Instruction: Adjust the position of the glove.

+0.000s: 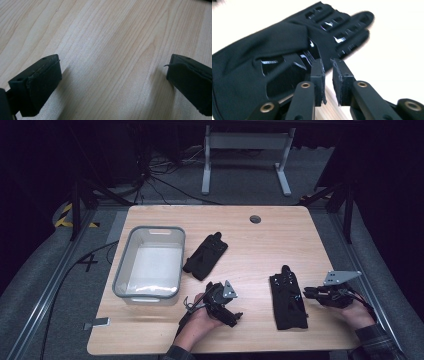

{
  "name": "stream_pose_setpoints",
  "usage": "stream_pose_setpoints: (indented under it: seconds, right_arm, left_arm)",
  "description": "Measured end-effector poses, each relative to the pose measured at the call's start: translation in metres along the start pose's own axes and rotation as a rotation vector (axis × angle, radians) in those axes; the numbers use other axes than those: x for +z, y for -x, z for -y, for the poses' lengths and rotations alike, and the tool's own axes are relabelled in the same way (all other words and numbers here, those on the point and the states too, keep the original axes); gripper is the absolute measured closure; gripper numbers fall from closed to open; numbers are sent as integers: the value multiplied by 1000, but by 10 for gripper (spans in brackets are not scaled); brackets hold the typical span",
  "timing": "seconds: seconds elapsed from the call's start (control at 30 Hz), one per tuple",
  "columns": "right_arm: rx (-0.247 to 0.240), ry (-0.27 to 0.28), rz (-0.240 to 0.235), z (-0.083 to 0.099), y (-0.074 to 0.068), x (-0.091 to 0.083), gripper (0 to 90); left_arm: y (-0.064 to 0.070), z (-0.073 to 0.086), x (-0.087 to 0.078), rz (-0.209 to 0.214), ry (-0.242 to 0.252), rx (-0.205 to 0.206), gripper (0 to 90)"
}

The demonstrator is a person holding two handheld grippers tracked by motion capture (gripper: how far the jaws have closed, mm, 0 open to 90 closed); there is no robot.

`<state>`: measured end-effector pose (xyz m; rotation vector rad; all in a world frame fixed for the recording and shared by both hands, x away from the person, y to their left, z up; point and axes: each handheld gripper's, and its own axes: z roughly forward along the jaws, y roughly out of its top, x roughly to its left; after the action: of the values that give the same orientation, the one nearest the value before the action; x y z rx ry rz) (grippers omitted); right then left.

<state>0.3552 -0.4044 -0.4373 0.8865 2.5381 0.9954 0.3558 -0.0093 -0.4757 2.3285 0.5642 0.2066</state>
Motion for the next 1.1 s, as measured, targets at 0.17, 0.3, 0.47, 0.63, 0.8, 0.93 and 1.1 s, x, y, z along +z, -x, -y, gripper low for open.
stream_pose_setpoints:
  seconds: [0.17, 0.3, 0.47, 0.63, 0.8, 0.93, 1.1]
  right_arm:
    - [59, 30, 46, 16, 5, -8, 545]
    - [87, 38, 102, 26, 4, -9, 356]
    - [129, 21, 151, 34, 3, -7, 149]
    - [138, 9, 160, 39, 2, -1, 67]
    - [154, 31, 142, 43, 4, 1, 32]
    - [155, 29, 143, 42, 3, 2, 19]
    - [154, 28, 142, 42, 3, 2, 16]
  left_arm:
    - [0, 0, 0, 0, 0, 0, 2]
    - [0, 0, 0, 0, 0, 0, 2]
    - [0, 0, 0, -1, -1, -3, 2]
    - [0, 0, 0, -3, 3, -2, 2]
    - [1, -1, 1, -8, 3, -15, 0]
    - [1, -6, 2, -14, -17, -10, 41]
    - [-2, -11, -4, -12, -15, -47, 231]
